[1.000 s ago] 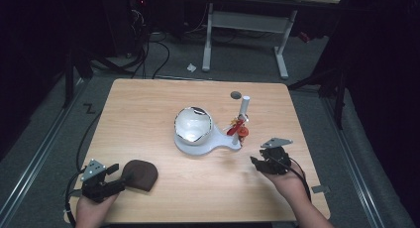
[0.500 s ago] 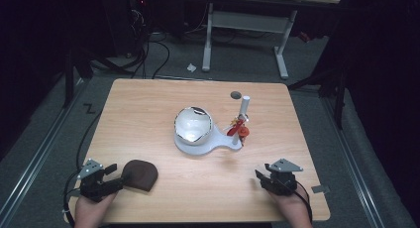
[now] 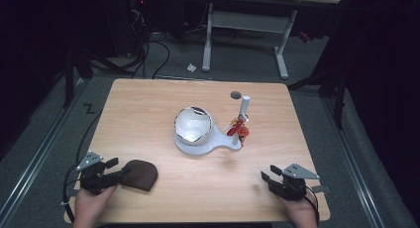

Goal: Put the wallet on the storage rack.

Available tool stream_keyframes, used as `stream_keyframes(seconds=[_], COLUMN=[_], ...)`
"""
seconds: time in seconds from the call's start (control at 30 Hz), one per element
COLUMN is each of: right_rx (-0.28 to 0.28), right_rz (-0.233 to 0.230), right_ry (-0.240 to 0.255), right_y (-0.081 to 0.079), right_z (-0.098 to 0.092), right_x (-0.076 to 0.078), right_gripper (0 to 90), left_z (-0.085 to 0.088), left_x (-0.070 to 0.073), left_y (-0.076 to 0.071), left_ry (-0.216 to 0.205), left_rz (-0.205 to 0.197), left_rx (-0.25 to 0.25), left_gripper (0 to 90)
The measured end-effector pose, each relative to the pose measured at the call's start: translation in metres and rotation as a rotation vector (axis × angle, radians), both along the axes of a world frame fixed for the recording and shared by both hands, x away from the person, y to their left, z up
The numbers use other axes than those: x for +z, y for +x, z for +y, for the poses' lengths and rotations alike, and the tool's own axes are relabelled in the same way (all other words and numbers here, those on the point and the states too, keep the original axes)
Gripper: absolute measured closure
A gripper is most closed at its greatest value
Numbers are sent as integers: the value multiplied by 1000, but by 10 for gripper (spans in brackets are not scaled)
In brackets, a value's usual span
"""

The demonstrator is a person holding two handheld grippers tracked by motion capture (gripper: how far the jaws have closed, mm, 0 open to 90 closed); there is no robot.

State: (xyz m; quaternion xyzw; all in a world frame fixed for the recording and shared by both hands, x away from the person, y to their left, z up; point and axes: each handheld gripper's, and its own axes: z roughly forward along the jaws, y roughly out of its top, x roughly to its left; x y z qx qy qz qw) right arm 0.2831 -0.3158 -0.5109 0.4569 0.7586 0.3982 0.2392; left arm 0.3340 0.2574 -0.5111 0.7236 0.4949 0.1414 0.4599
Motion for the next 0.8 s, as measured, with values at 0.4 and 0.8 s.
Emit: stream_keyframes(seconds=[0.4, 0.8], right_rx=[20, 24], right_rz=[12, 23], right_ry=[-20, -33], right_y=[4, 4], right_z=[8, 16], right_x=[-3, -5], right_gripper=[525, 526], left_z=[6, 10], left_x=[-22, -28], left_y=[5, 2], left_ry=[-131, -196], left_rz=[123, 140], left_rx=[1, 33], left_gripper=[528, 687])
